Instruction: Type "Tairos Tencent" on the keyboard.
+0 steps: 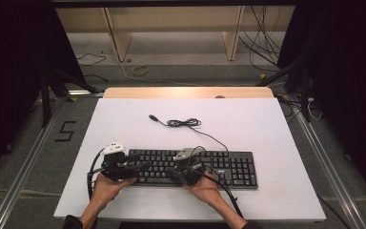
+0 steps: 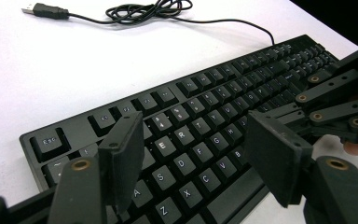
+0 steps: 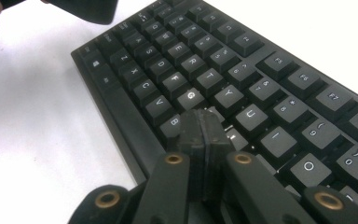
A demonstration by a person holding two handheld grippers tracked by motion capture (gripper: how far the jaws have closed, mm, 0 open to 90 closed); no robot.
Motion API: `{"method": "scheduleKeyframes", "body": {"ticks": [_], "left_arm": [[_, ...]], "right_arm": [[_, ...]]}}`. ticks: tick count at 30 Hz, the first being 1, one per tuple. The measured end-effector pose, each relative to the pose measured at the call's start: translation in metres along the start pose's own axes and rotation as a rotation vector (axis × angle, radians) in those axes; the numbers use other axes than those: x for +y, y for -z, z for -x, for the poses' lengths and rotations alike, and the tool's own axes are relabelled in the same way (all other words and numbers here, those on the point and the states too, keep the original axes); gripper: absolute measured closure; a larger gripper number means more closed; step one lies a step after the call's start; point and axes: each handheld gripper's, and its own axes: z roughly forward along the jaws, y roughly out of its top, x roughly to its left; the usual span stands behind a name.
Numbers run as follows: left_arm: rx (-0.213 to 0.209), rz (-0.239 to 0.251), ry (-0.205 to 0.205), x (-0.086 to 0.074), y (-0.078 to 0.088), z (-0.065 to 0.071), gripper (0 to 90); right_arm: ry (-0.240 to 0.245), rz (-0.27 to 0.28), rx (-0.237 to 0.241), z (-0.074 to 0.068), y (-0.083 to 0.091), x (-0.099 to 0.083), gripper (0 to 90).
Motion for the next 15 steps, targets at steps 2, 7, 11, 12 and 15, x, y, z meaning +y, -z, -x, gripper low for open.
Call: {"method": "scheduleKeyframes", "body": {"ticks": [2, 7, 11, 12, 15], "left_arm": [[-0.002, 0.001, 0.003, -0.0004, 0.0001, 0.0002, 37.7], [-0.003, -0.002, -0.001, -0.0009, 0.0002, 0.0008, 37.7], [-0.004, -0.002, -0.003, -0.0015, 0.0000, 0.0012, 37.9], [-0.004, -0.002, -0.003, -0.0016, -0.0002, 0.0012, 37.9], [-0.007, -0.008, -0.007, -0.0019, -0.0010, 0.0017, 37.9]], "right_arm": [[0.000, -0.005, -0.002, 0.0000, -0.0012, -0.0005, 90.0], [0.008, -0.004, -0.016, -0.0009, -0.0044, -0.0032, 90.0], [-0.003, -0.010, -0.020, -0.0017, -0.0040, -0.0027, 90.0], [-0.003, -0.009, -0.020, -0.0016, -0.0040, -0.0027, 90.0], [-0.029, -0.003, -0.005, 0.0002, -0.0011, -0.0018, 86.3]]}}
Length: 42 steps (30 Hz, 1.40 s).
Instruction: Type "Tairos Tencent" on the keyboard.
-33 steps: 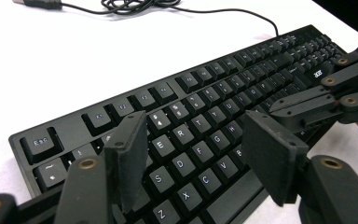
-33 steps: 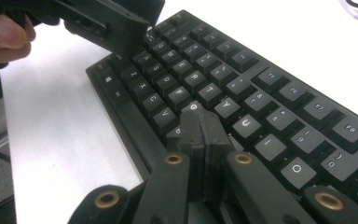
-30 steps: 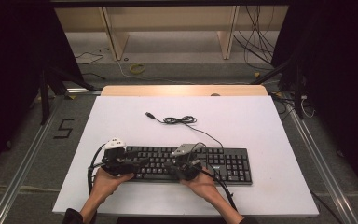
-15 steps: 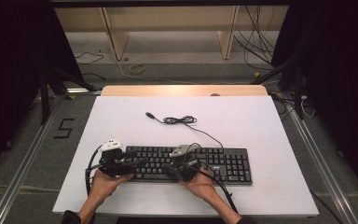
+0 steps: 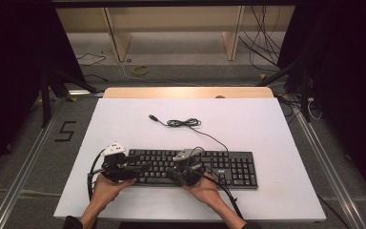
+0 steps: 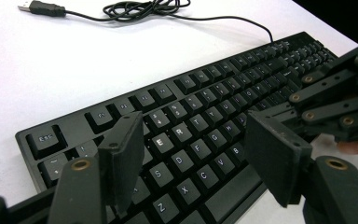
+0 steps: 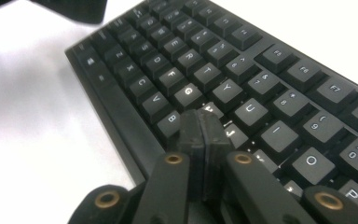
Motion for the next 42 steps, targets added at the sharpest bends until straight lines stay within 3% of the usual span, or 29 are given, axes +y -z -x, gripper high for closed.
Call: {"method": "scheduleKeyframes", "body": {"ticks": [5, 8, 18, 25, 29, 42], "left_arm": [[-0.008, -0.008, -0.003, -0.001, -0.002, 0.001, 39.0], [-0.023, -0.013, -0.015, -0.001, -0.002, 0.002, 43.1], [-0.039, -0.074, -0.074, -0.004, -0.007, 0.009, 67.4], [-0.033, -0.117, -0.116, -0.005, -0.013, 0.013, 81.1], [-0.025, -0.134, -0.120, -0.006, -0.016, 0.014, 86.0], [-0.012, -0.172, -0.123, -0.006, -0.025, 0.016, 89.3]], "right_arm": [[-0.032, 0.078, 0.011, 0.007, 0.015, 0.004, 79.6], [-0.045, 0.099, 0.014, 0.011, 0.022, 0.005, 71.2], [-0.063, 0.130, 0.009, 0.013, 0.039, 0.003, 47.5], [-0.060, 0.143, 0.007, 0.012, 0.049, -0.003, 41.3], [-0.059, 0.147, 0.007, 0.012, 0.054, -0.007, 39.1], [-0.070, 0.183, -0.002, 0.014, 0.071, -0.018, 36.2]]}}
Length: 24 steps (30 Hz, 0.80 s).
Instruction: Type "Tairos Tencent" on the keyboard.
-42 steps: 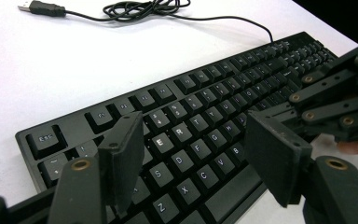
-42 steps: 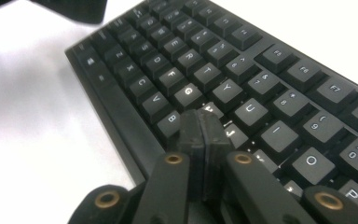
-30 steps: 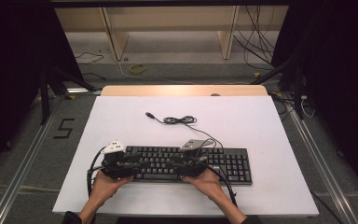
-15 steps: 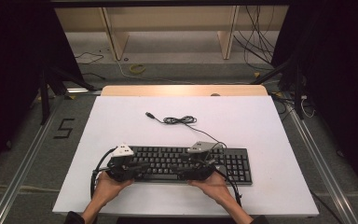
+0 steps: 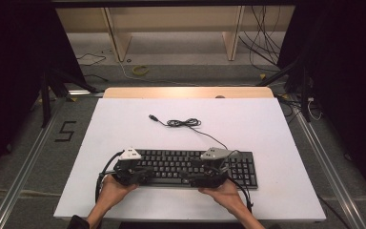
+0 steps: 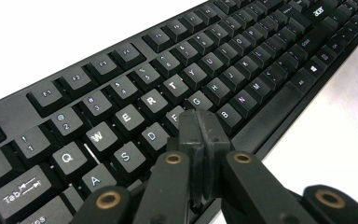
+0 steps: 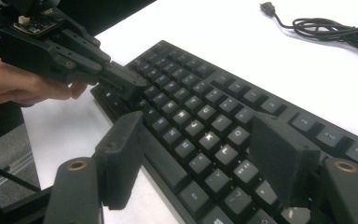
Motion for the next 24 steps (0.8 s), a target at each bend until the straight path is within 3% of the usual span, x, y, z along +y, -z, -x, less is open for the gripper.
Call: {"method": "scheduleKeyframes", "body": {"ticks": [24], "left_arm": [[-0.004, -0.045, 0.007, 0.0002, -0.0069, -0.0010, 89.3]], "right_arm": [[-0.008, 0.012, -0.011, 0.0018, 0.0100, -0.0076, 33.6]]}}
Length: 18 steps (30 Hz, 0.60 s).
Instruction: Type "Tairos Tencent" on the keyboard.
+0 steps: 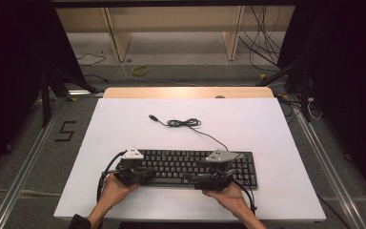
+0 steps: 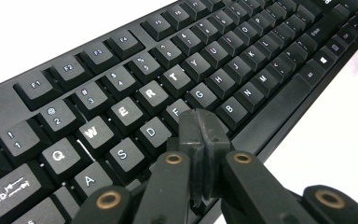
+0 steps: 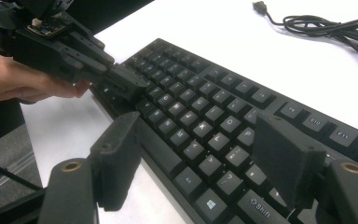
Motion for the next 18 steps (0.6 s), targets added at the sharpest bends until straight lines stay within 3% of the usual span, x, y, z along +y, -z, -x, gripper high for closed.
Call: {"method": "scheduleKeyframes", "body": {"ticks": [18], "left_arm": [[0.000, -0.018, 0.002, -0.0011, -0.0030, 0.0006, 89.4]], "right_arm": [[0.003, -0.006, 0.000, 0.0002, 0.0000, -0.0013, 33.6]]}}
